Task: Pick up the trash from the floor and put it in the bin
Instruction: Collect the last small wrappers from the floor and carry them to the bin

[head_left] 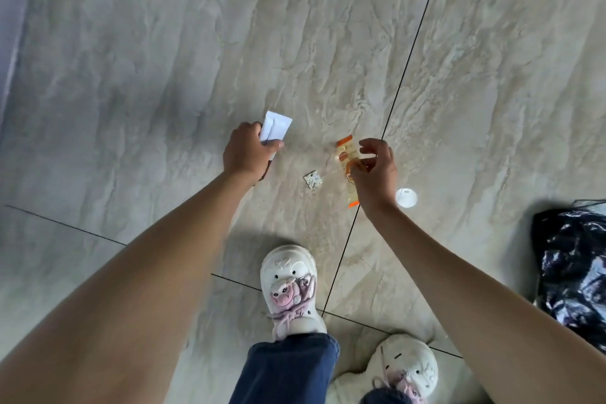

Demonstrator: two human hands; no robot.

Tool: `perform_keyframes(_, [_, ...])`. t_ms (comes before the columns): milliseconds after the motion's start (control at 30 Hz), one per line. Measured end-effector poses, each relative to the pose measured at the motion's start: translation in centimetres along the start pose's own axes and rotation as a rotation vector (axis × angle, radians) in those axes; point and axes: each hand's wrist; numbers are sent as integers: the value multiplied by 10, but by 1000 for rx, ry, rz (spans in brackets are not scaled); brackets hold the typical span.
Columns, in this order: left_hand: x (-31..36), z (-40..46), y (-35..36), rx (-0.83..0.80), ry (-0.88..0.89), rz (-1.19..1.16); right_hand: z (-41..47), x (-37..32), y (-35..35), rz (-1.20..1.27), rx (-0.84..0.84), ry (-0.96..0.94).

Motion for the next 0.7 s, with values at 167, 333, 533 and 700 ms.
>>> perform_keyframes(167, [6,-24,-61,-46,-71,-50,-22,-44,-14,-12,22,84])
perform_keyframes(333, [33,-40,-157,1,-62,-94,-42,-128,-31,-49,21,63])
perform_keyframes(533, [60,-45,-301,158,-88,-220,-42,-284,-43,14,-24,-54])
perform_keyframes(700, [73,-40,-409,236,-93,-292,-37,-429,-42,167,-56,-90])
Point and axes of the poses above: each hand's wrist, its own z-axis towards the middle knuckle, its own y-axis out of the palm, x = y × z
